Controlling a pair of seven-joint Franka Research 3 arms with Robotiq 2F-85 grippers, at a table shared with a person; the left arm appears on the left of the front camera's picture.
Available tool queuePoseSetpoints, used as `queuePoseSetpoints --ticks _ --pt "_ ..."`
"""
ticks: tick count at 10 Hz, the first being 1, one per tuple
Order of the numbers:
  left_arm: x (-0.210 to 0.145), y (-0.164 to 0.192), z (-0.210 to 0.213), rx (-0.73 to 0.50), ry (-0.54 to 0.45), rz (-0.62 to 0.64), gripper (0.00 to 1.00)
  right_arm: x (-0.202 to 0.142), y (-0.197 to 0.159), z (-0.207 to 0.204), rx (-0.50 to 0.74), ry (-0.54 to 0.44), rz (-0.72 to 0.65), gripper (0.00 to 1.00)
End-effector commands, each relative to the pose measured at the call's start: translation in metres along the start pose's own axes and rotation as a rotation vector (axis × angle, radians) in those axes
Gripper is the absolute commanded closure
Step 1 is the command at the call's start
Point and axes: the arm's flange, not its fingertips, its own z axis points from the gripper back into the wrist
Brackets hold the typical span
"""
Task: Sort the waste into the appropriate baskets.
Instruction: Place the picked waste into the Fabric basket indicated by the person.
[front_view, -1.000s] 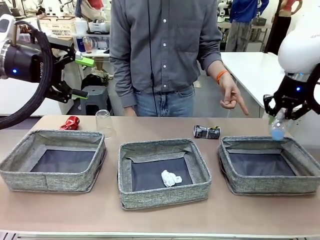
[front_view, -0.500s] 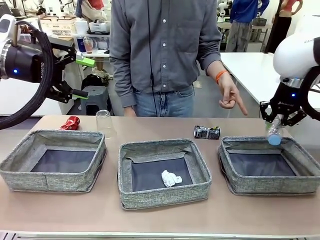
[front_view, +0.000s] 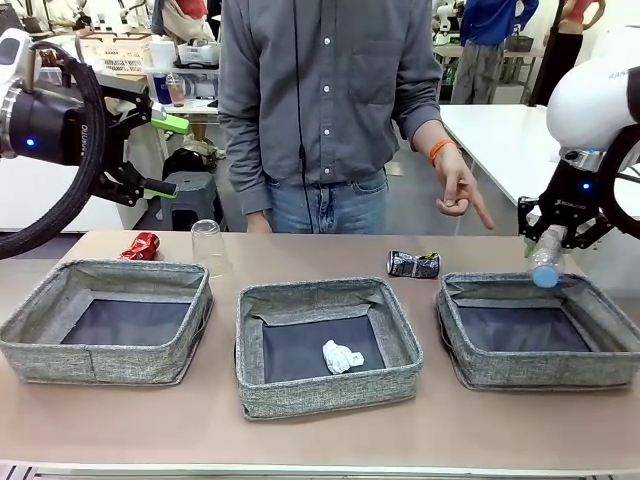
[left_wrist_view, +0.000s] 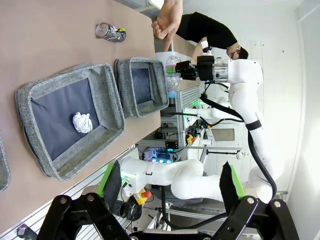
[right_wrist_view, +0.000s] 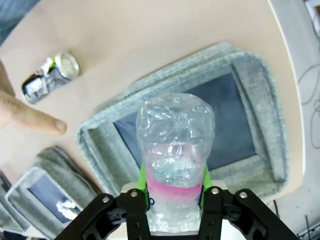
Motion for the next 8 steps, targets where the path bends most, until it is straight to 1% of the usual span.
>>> queuePoseSetpoints --ticks 1,7,8 --pt "-0.0015 0.0015 -0.0022 -0.026 -0.018 -0.017 0.0 0.0031 0.0018 0.0031 0.033 0.013 0.018 0.0" --pt "-0.0015 0.0015 -0.0022 -0.026 -0.018 -0.017 0.0 0.0033 0.0052 0.0063 0.057 0.015 0.028 0.0" --pt "-0.0015 0.0015 -0.0022 -0.026 -0.018 -0.017 0.0 0.002 0.0075 0.0106 0.08 0.018 0.043 0.0"
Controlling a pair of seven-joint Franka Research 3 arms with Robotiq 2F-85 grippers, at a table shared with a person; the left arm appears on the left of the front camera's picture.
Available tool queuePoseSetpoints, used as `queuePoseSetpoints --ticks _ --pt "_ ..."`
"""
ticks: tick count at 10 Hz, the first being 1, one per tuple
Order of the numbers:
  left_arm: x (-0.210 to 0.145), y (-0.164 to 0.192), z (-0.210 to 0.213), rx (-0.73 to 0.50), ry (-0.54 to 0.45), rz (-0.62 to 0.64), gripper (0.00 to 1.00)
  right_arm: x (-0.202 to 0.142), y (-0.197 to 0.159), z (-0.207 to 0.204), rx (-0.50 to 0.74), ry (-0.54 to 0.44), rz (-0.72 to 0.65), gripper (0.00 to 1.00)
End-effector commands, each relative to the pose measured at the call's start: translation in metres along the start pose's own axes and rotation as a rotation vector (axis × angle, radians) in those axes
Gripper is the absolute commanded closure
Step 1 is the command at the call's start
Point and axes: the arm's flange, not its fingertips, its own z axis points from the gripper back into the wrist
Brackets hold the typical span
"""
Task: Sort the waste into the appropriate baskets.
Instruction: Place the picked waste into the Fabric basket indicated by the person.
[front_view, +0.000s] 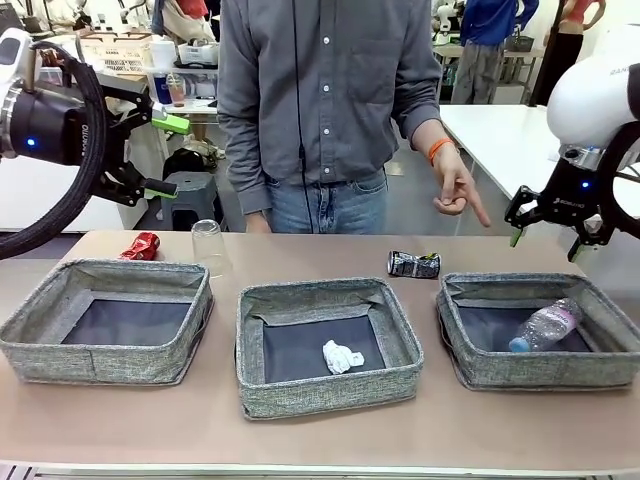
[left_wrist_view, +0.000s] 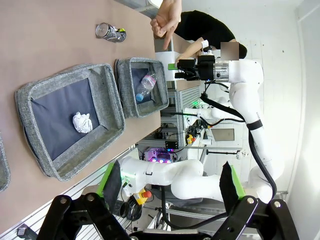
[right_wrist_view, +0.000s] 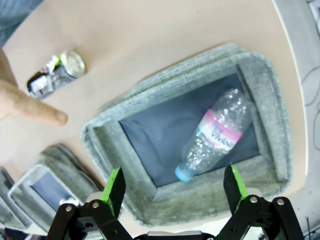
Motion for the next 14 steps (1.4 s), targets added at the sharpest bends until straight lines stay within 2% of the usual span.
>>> queuePoseSetpoints --ticks 1,2,3,4,7,8,9,10,12,13,14 --pt "-0.001 0.002 -0.002 -0.026 -0.018 -0.017 0.0 -0.002 0.01 0.017 0.169 0.047 0.089 0.0" --pt "-0.001 0.002 -0.002 -0.026 -0.018 -0.017 0.0 -0.008 0.02 0.033 0.275 0.08 0.145 0.0" --pt "-0.001 0.002 -0.002 -0.026 -0.018 -0.017 0.0 -0.013 0.031 0.051 0.42 0.183 0.206 0.0" --pt "-0.001 0.002 -0.002 -0.026 -0.018 -0.017 0.0 -0.016 0.04 0.067 0.687 0.335 0.333 0.0" --pt "-0.001 0.002 -0.002 -0.026 -0.018 -0.017 0.0 -0.026 0.05 0.087 1.094 0.492 0.61 0.0" --pt "-0.001 0.002 -0.002 -0.026 -0.018 -0.017 0.0 -0.028 0.051 0.09 1.154 0.523 0.64 0.0" --pt "-0.001 0.002 -0.002 -0.026 -0.018 -0.017 0.0 -0.031 0.056 0.092 1.15 0.538 0.671 0.0" --pt "-0.001 0.002 -0.002 -0.026 -0.018 -0.017 0.0 -0.032 0.065 0.092 1.106 0.551 0.693 0.0" --pt "-0.001 0.002 -0.002 -0.026 -0.018 -0.017 0.0 -0.03 0.088 0.086 0.925 0.588 0.654 0.0" --pt "-0.001 0.002 -0.002 -0.026 -0.018 -0.017 0.0 -0.046 0.065 0.086 1.122 0.529 0.692 0.0" --pt "-0.001 0.002 -0.002 -0.026 -0.018 -0.017 0.0 -0.046 0.065 0.086 1.122 0.529 0.692 0.0"
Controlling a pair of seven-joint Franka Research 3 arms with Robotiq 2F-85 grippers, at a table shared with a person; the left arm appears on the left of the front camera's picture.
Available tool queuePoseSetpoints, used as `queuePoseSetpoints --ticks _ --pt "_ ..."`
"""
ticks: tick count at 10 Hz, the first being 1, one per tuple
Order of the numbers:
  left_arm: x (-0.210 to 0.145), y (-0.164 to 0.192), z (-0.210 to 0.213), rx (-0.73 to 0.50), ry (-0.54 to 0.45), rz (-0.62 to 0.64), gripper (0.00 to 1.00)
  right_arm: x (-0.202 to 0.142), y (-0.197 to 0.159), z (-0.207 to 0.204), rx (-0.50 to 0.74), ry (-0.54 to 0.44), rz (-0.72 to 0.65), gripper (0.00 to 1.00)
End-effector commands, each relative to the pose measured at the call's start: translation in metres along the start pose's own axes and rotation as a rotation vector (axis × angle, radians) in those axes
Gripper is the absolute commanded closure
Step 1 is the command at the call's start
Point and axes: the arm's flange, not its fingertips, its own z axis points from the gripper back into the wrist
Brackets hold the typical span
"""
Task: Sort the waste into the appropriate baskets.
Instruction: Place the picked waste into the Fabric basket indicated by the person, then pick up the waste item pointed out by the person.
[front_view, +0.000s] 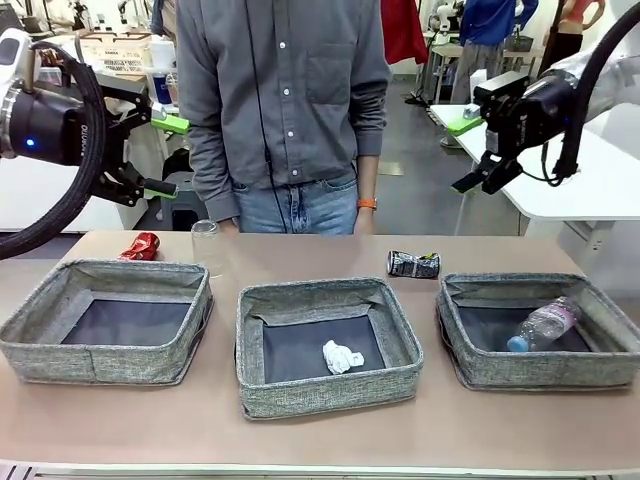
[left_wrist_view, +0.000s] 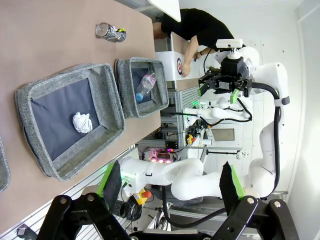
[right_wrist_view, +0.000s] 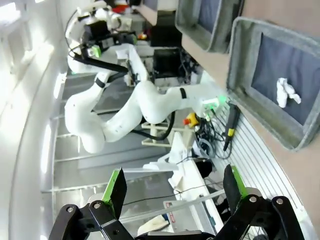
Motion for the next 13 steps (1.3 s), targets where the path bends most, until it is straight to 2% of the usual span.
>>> queuePoseSetpoints --ticks 1,13 --pt "-0.0015 0.0015 -0.0022 -0.026 -0.018 -0.017 0.0 -0.0116 0.0045 0.0035 0.035 -0.033 0.04 0.0" --pt "-0.0015 0.0015 -0.0022 -0.026 -0.018 -0.017 0.0 -0.0116 0.0045 0.0035 0.035 -0.033 0.04 0.0"
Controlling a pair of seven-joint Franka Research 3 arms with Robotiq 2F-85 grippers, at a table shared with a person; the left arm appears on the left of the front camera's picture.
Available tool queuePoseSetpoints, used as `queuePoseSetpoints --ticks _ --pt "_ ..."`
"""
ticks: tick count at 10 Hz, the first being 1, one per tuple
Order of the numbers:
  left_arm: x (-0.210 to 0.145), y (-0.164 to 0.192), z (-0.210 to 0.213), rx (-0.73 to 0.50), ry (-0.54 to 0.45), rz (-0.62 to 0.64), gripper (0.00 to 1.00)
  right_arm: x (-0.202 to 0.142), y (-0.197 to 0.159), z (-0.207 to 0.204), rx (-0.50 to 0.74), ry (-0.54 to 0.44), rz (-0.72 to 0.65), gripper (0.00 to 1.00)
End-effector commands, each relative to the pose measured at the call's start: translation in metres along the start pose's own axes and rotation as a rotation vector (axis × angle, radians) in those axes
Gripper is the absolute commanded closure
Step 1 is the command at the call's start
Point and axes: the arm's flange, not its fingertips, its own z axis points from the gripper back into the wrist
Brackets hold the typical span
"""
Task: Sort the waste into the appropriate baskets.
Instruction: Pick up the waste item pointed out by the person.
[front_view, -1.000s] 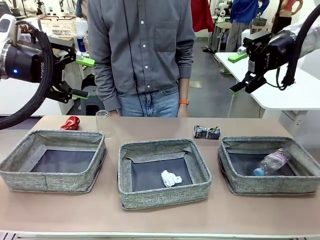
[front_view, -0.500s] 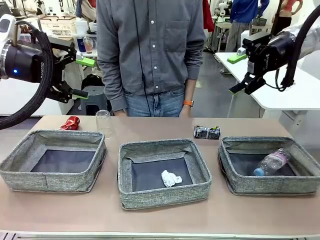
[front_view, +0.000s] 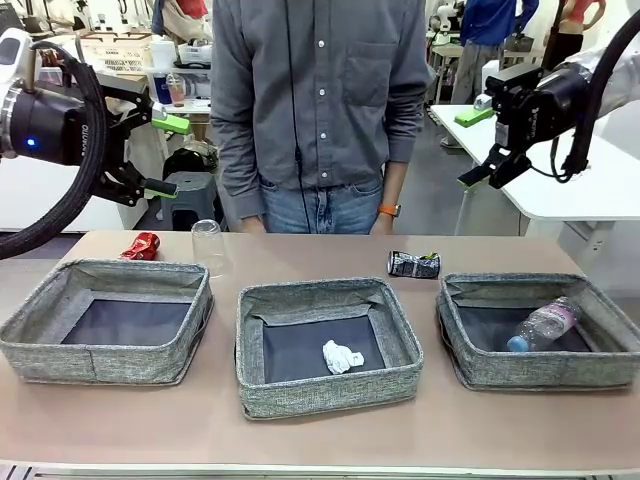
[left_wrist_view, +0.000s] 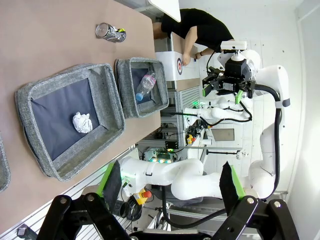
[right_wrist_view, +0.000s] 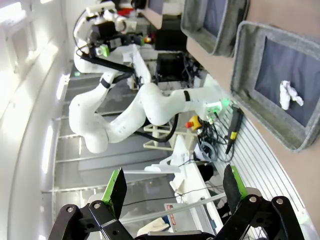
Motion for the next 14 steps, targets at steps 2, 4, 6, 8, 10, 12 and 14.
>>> queuePoseSetpoints --ticks 2,4,6,8,10,12,14 --pt "-0.0014 0.0015 -0.0022 -0.026 -0.018 -0.017 0.0 -0.0041 -0.0004 -0.0023 0.019 -0.012 0.025 0.0" --pt "-0.0014 0.0015 -0.0022 -0.026 -0.018 -0.017 0.0 -0.0041 -0.0004 -0.0023 0.019 -0.012 0.025 0.0" --pt "-0.0014 0.0015 -0.0022 -0.026 -0.018 -0.017 0.0 -0.0041 -0.0004 -0.0023 0.019 -0.012 0.025 0.0" --pt "-0.0014 0.0015 -0.0022 -0.026 -0.018 -0.017 0.0 -0.0041 -0.0004 -0.0023 0.019 -0.012 0.025 0.0" --pt "-0.0014 0.0015 -0.0022 -0.026 -0.018 -0.017 0.0 -0.0041 -0.0004 -0.0023 0.019 -0.012 0.025 0.0" --pt "-0.0014 0.0015 -0.0022 -0.026 -0.018 -0.017 0.0 -0.0041 -0.0004 -0.0023 0.019 -0.012 0.025 0.0" --pt "-0.0014 0.0015 -0.0022 -0.026 -0.018 -0.017 0.0 -0.0041 -0.0004 -0.0023 0.019 -0.012 0.025 0.0"
